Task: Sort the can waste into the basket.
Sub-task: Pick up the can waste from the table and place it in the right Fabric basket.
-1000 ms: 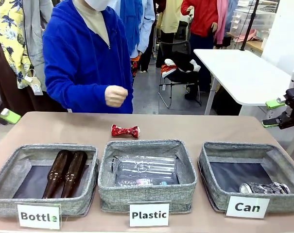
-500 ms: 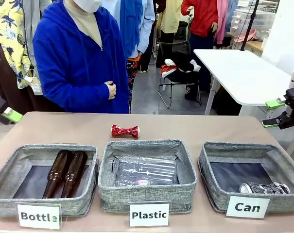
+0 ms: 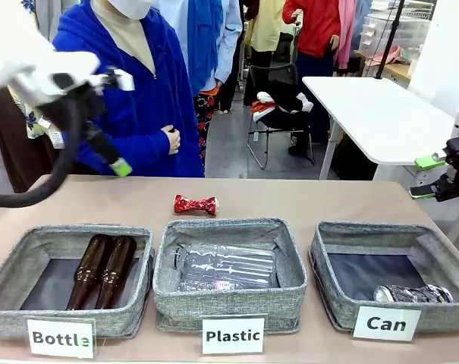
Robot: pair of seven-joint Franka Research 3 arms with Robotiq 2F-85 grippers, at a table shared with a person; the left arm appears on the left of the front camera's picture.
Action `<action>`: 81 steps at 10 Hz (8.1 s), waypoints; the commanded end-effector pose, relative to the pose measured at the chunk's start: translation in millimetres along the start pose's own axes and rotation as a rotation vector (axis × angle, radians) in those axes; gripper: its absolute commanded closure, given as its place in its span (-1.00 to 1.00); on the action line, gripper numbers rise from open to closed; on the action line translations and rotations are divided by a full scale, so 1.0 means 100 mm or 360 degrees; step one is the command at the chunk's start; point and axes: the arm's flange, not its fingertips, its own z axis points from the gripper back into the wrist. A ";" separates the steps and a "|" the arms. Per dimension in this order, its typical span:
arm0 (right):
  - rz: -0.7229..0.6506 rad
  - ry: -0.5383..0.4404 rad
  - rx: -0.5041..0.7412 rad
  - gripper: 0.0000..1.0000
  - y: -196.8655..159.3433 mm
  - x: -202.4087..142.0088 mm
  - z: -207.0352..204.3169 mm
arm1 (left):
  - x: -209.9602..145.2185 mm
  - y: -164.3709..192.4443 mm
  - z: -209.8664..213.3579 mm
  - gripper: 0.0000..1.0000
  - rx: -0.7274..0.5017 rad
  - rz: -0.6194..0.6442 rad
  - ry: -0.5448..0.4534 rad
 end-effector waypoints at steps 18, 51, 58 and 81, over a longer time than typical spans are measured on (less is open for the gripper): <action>0.0026 0.0012 0.0009 -1.00 0.01 0.00 0.04 | 1.08 0.59 -2.30 -1.00 -0.0007 -0.1341 0.0158; 0.0026 0.0012 0.0009 -1.00 0.01 0.00 0.04 | -0.06 -0.33 -0.50 1.00 -0.0094 -0.0791 0.0205; -0.0107 -0.0179 -0.0319 -1.00 0.02 -0.24 0.66 | 1.28 -1.65 -0.53 0.47 -0.0310 -0.0915 -0.0195; -0.0180 -0.0930 -0.0257 -1.00 -0.24 -1.49 1.97 | 3.63 -2.98 -2.09 -1.00 -0.0516 -0.1052 0.0127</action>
